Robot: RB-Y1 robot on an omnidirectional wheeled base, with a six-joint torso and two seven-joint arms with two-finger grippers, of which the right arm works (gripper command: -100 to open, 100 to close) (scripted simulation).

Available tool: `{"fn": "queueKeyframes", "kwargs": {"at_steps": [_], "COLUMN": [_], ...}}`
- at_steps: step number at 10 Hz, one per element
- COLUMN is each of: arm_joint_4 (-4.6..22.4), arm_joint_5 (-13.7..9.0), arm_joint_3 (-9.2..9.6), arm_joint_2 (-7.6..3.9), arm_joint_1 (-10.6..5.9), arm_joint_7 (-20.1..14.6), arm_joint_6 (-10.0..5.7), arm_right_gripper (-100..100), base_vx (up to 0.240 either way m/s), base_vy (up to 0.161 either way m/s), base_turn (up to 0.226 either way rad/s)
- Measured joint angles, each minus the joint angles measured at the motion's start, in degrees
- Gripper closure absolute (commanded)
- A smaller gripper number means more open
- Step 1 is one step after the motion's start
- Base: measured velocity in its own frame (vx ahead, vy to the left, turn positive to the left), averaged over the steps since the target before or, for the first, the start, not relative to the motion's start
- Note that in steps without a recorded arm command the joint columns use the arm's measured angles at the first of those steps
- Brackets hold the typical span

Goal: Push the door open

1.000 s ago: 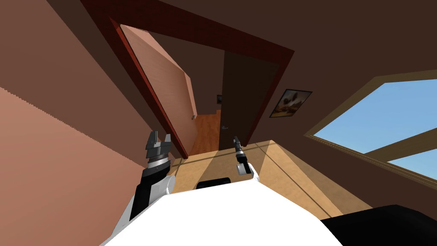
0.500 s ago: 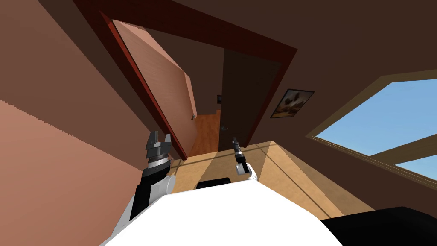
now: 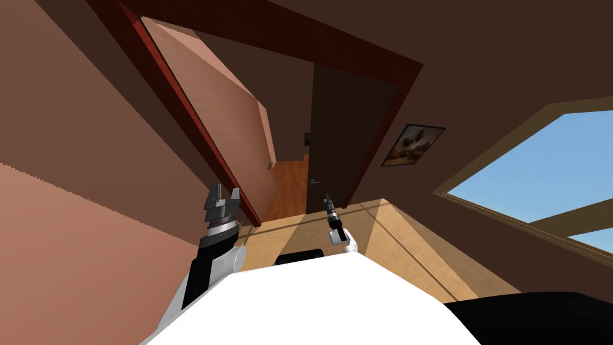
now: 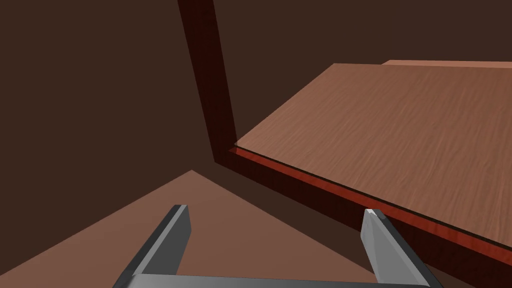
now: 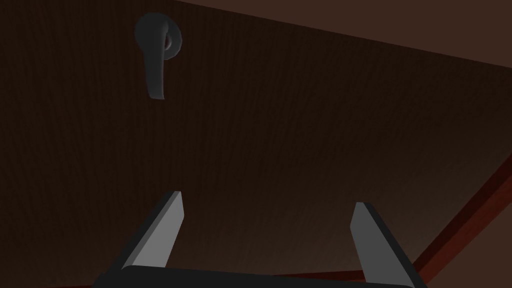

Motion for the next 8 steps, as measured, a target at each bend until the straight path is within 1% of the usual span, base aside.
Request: {"fn": "queueKeyframes", "kwargs": {"at_steps": [2,4,8], "arm_joint_4": [2.54,5.53,11.66], "arm_joint_5": [-0.11,-0.27,-0.59], "arm_joint_3": [0.14,0.29,0.42], "arm_joint_2": [0.16,0.23,0.48], "arm_joint_1": [-1.05,-2.15,-4.95], "arm_joint_7": [-0.37,-0.77,-1.55], "arm_joint_6": [-0.44,-1.21,-2.51], "arm_right_gripper": [-100,-100,-100], "base_vx": [0.058,0.071,0.075], "base_vy": [-0.024,-0.027,-0.025], "base_turn": [0.005,0.005,0.006]}}
